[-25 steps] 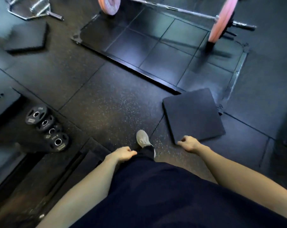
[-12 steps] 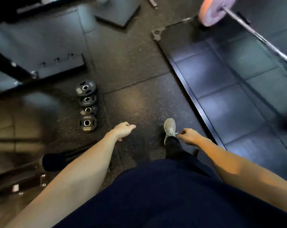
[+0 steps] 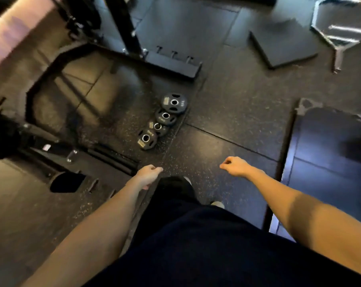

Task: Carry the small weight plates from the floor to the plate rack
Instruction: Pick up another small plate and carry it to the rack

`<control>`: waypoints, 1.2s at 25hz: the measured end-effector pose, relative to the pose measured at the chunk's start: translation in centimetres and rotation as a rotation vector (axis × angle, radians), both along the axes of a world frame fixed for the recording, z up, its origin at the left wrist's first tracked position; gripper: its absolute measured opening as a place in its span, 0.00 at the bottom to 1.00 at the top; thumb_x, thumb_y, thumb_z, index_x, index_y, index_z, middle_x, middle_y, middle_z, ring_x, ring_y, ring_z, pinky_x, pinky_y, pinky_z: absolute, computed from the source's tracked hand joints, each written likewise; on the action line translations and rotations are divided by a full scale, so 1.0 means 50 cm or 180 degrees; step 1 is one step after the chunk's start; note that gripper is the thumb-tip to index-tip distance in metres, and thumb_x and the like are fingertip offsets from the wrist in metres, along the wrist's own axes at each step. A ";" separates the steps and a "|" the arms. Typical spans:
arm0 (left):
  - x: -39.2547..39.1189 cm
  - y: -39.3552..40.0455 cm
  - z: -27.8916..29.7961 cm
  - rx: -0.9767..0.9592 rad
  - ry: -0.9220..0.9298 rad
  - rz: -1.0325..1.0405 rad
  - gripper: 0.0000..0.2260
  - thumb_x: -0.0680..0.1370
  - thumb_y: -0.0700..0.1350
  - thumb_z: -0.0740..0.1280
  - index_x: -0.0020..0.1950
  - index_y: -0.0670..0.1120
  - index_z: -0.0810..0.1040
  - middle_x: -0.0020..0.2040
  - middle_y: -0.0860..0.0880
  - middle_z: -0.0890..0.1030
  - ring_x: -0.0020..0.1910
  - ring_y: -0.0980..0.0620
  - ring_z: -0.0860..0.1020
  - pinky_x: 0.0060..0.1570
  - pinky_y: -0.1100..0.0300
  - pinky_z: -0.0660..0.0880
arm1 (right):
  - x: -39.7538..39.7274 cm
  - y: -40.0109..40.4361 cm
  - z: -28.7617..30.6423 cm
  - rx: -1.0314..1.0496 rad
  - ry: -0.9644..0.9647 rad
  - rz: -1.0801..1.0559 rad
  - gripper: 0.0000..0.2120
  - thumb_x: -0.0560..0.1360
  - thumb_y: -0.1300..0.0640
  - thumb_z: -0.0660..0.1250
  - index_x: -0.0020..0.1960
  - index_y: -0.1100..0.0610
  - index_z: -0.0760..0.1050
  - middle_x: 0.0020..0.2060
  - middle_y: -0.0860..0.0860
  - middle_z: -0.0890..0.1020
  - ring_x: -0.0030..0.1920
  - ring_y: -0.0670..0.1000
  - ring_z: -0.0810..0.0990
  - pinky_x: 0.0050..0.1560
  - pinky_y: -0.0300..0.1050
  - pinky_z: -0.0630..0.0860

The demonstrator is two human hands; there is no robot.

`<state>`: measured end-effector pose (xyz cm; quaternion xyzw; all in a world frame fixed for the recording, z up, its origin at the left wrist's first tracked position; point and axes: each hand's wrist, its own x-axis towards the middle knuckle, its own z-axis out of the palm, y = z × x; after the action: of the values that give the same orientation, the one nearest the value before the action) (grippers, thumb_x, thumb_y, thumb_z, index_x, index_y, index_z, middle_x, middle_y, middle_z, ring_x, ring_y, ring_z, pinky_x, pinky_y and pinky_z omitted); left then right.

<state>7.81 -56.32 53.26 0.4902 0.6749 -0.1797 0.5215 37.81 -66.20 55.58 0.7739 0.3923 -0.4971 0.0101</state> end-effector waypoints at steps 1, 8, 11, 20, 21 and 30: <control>0.002 0.022 -0.009 0.0021 0.0002 0.0194 0.19 0.78 0.60 0.60 0.60 0.48 0.74 0.61 0.43 0.77 0.59 0.43 0.77 0.54 0.49 0.76 | 0.013 0.057 -0.006 0.0012 -0.0014 0.0147 0.15 0.78 0.51 0.63 0.59 0.60 0.76 0.57 0.58 0.81 0.50 0.54 0.77 0.48 0.44 0.70; 0.020 0.302 -0.088 -0.0054 -0.0072 0.0832 0.19 0.79 0.58 0.59 0.61 0.47 0.74 0.58 0.45 0.77 0.56 0.45 0.77 0.47 0.53 0.78 | 0.046 0.454 -0.067 -0.0116 -0.0031 0.0756 0.16 0.79 0.52 0.62 0.60 0.62 0.76 0.58 0.60 0.80 0.59 0.58 0.77 0.56 0.46 0.71; 0.031 0.465 -0.099 -0.0184 -0.0087 0.0896 0.19 0.79 0.58 0.59 0.61 0.45 0.74 0.55 0.45 0.77 0.52 0.44 0.78 0.46 0.53 0.78 | 0.061 0.614 -0.076 -0.0307 -0.0084 0.0760 0.16 0.79 0.51 0.62 0.59 0.61 0.76 0.58 0.59 0.80 0.57 0.58 0.78 0.54 0.46 0.71; 0.055 0.722 -0.279 -0.0488 0.0020 0.1947 0.17 0.78 0.57 0.60 0.56 0.45 0.75 0.48 0.45 0.76 0.42 0.46 0.75 0.39 0.54 0.75 | 0.017 1.012 -0.262 -0.0811 0.0080 0.1281 0.16 0.77 0.51 0.62 0.57 0.62 0.76 0.54 0.60 0.80 0.53 0.60 0.78 0.56 0.53 0.73; 0.050 0.731 -0.329 -0.0544 0.0039 0.2132 0.16 0.78 0.56 0.60 0.56 0.45 0.74 0.50 0.45 0.76 0.46 0.45 0.76 0.38 0.56 0.75 | -0.003 1.050 -0.322 -0.0874 0.0093 0.1443 0.16 0.77 0.51 0.62 0.56 0.63 0.76 0.53 0.60 0.80 0.53 0.60 0.78 0.55 0.53 0.73; -0.054 0.690 -0.913 -0.0689 0.0181 0.3562 0.13 0.80 0.55 0.61 0.58 0.48 0.70 0.52 0.44 0.77 0.47 0.44 0.75 0.43 0.50 0.75 | -0.242 1.200 -0.927 -0.0931 0.0169 0.2326 0.12 0.77 0.47 0.62 0.55 0.55 0.73 0.56 0.55 0.79 0.57 0.58 0.76 0.52 0.47 0.70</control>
<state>5.11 -21.81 7.59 -0.0032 0.8233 0.0426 0.5660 25.70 -6.20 9.21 0.5605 0.5671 -0.5313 0.2863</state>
